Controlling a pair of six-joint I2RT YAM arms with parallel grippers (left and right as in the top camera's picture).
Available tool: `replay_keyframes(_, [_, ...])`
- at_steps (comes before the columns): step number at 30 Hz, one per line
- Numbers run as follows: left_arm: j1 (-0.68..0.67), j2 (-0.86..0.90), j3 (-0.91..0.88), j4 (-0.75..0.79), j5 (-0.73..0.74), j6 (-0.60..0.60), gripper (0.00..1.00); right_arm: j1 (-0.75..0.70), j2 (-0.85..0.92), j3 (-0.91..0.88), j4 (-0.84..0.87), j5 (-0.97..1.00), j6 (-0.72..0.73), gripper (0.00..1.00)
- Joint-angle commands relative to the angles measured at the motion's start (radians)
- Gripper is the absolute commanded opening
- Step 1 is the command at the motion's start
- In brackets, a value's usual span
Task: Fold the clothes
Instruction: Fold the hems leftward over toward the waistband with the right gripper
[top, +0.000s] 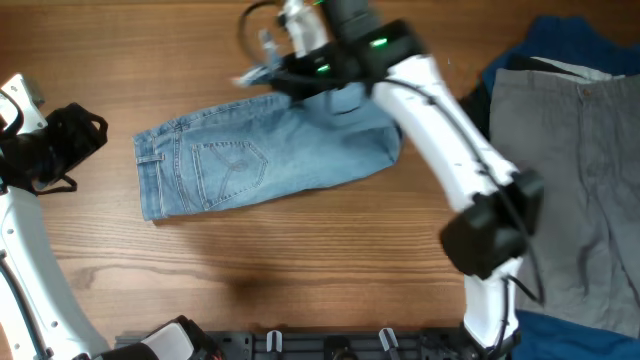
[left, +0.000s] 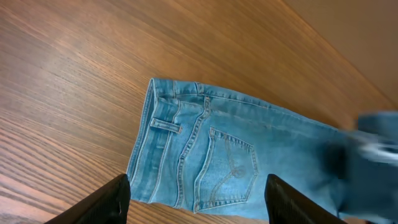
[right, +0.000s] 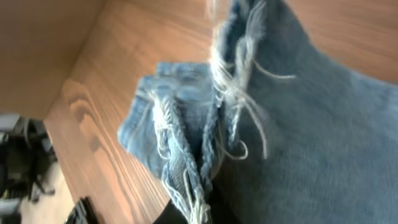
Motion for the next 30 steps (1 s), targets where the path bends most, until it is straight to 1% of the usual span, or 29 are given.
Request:
replay_keyframes(1, [-0.002,-0.007,0.018,0.003,0.001,0.02,0.69,0.098,0.041,0.018,0.084,-0.051,0.027,0.04])
replay_keyframes(5, [-0.002,-0.007,0.018,0.002,0.001,0.02,0.69,0.184,0.085,0.018,0.148,0.066,0.09,0.05])
replay_keyframes(10, [-0.002,-0.007,0.018,0.002,0.001,0.02,0.69,0.251,0.146,0.018,0.169,0.076,0.103,0.06])
replay_keyframes(11, [-0.002,-0.007,0.018,0.002,0.001,0.02,0.69,0.261,0.154,0.018,0.175,0.076,0.105,0.13])
replay_keyframes(12, [-0.002,-0.007,0.018,0.002,0.001,0.02,0.69,0.272,0.167,0.018,0.19,0.076,0.105,0.29])
replay_keyframes(13, [-0.002,-0.007,0.018,0.0,0.001,0.02,0.69,0.285,0.17,0.018,0.209,0.076,0.095,0.4])
replay_keyframes(14, [-0.002,-0.007,0.018,-0.002,0.001,0.02,0.69,0.294,0.172,0.018,0.225,0.076,0.058,0.46])
replay_keyframes(16, [-0.002,-0.007,0.018,-0.004,0.002,0.02,0.69,0.303,0.171,0.019,0.246,0.076,-0.016,0.51])
replay_keyframes(17, [-0.003,-0.007,0.018,-0.004,0.002,0.02,0.69,0.3,0.167,0.02,0.25,0.079,-0.039,0.51])
replay_keyframes(19, [-0.009,-0.007,0.018,-0.006,0.002,0.02,0.69,0.271,0.151,0.02,0.222,0.139,-0.028,0.45])
replay_keyframes(21, [-0.029,-0.007,0.017,-0.013,0.016,0.02,0.68,0.211,0.129,0.02,0.127,0.239,0.047,0.38])
replay_keyframes(24, [-0.095,0.002,0.014,-0.016,0.027,0.027,0.66,0.081,0.115,0.02,-0.061,0.285,0.137,0.15])
replay_keyframes(25, [-0.121,0.011,0.014,-0.016,0.024,0.028,0.66,0.029,0.116,0.019,-0.135,0.285,0.177,0.1])
replay_keyframes(26, [-0.158,0.032,0.014,-0.016,-0.006,0.027,0.69,-0.04,0.122,0.018,-0.232,0.285,0.204,0.06])
replay_keyframes(28, [-0.185,0.07,0.014,-0.016,-0.06,0.027,0.77,-0.116,0.137,0.017,-0.34,0.285,0.171,0.06])
replay_keyframes(29, [-0.19,0.092,0.014,-0.017,-0.067,0.027,0.8,-0.132,0.143,0.014,-0.36,0.285,0.154,0.06])
replay_keyframes(30, [-0.192,0.119,0.014,-0.016,-0.063,0.026,0.88,-0.158,0.153,0.001,-0.385,0.285,0.121,0.07])
